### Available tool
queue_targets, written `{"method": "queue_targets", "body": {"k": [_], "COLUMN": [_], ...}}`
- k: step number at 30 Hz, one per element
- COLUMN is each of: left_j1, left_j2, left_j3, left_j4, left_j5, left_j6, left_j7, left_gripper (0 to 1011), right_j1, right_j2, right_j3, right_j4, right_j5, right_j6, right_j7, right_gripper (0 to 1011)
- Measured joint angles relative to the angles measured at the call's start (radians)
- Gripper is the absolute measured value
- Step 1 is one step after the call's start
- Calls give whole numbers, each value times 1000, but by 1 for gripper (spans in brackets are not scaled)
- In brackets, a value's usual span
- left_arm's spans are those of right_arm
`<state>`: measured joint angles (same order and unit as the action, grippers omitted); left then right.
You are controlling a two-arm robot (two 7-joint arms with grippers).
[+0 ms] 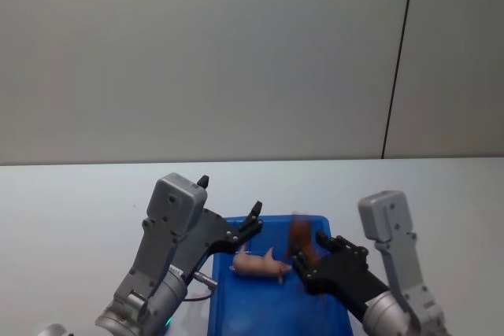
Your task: Pick up the two dolls from the table and place them into the box.
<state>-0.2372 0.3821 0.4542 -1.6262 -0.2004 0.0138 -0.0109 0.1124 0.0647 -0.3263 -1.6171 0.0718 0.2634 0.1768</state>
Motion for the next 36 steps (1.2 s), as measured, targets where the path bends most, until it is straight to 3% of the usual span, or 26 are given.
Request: {"method": "queue_targets", "body": {"k": [9,20,36], "left_j1": [0,0,0], "left_j2": [0,0,0], "left_j3": [0,0,0], "left_j4": [0,0,0], "left_j5": [0,0,0], "left_j6": [0,0,0], "left_j7": [0,0,0], "left_gripper": [1001,1001,1002], "right_j1": [28,8,-83], "right_j2": [-18,-5,53], "right_j3": [-2,17,55], "right_j4": [44,35,-65], "right_j5": [0,4,18], "right_j6": [17,9,-33], "right_j7": [5,-76,-211], "right_gripper": [692,1001,1001]}}
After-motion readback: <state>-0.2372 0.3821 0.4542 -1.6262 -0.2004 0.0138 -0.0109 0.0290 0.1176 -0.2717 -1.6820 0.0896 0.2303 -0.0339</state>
